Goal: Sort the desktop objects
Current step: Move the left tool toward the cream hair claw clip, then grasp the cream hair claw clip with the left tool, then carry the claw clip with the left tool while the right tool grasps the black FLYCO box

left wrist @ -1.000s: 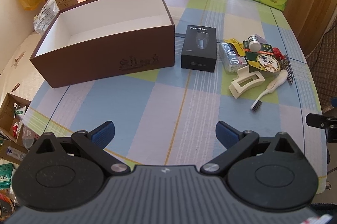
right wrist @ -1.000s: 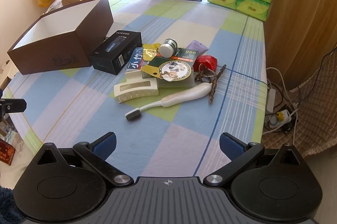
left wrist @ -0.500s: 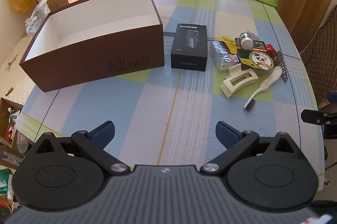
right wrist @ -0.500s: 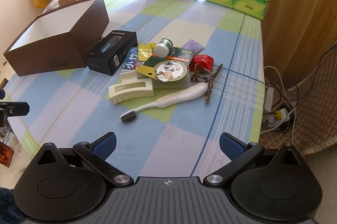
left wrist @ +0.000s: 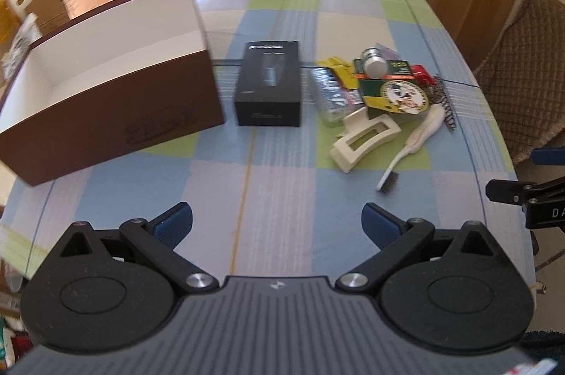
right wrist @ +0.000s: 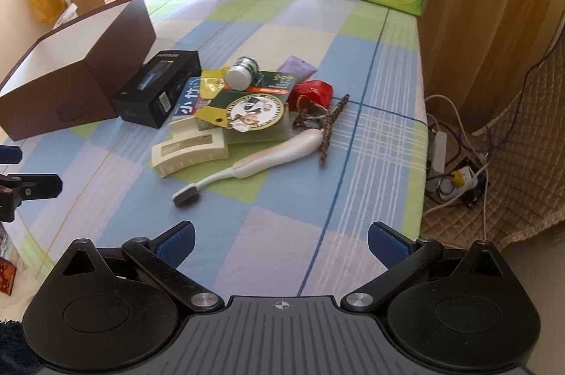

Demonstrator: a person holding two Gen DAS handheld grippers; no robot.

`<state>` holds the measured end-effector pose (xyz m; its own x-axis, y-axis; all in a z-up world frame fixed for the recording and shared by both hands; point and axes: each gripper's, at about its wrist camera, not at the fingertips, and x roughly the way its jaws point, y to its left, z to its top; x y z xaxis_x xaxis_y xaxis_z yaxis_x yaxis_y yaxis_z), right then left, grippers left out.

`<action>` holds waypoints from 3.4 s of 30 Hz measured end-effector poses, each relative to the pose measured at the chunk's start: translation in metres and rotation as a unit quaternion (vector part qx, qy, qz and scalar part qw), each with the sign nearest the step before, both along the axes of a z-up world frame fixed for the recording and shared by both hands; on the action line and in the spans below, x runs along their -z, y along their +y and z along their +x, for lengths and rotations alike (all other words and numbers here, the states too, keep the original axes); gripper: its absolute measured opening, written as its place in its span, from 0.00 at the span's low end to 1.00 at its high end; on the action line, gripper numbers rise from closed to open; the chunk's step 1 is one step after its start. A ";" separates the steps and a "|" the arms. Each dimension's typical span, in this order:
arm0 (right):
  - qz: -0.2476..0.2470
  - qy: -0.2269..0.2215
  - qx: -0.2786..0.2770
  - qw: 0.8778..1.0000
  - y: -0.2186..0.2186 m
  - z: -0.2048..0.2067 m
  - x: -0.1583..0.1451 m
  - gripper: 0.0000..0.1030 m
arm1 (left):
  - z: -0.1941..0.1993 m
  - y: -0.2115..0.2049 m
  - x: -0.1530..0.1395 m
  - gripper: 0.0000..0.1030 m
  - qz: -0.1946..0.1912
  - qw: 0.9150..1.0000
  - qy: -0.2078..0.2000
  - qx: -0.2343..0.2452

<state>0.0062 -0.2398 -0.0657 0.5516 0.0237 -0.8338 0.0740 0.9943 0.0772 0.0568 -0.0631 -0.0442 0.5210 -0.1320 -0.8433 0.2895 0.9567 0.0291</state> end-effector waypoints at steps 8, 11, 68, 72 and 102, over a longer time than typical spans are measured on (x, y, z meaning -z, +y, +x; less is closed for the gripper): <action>0.018 0.009 0.042 0.999 -0.020 0.002 0.016 0.98 | 0.023 -0.024 0.016 0.97 -0.014 0.997 -0.012 0.072; 0.029 0.012 0.056 0.998 -0.027 0.003 0.022 0.98 | 0.033 -0.032 0.025 0.96 -0.016 0.995 -0.014 0.100; 0.061 0.019 0.053 0.997 0.015 0.064 0.046 0.98 | 0.076 0.052 0.087 0.36 0.035 0.995 0.034 0.092; 0.066 -0.017 0.019 0.997 0.043 0.084 0.032 0.98 | 0.081 0.083 0.085 0.36 0.041 0.998 0.033 0.031; -0.045 -0.079 -0.026 0.995 0.199 0.186 0.068 0.78 | 0.105 0.239 0.085 0.36 0.036 0.986 0.019 -0.162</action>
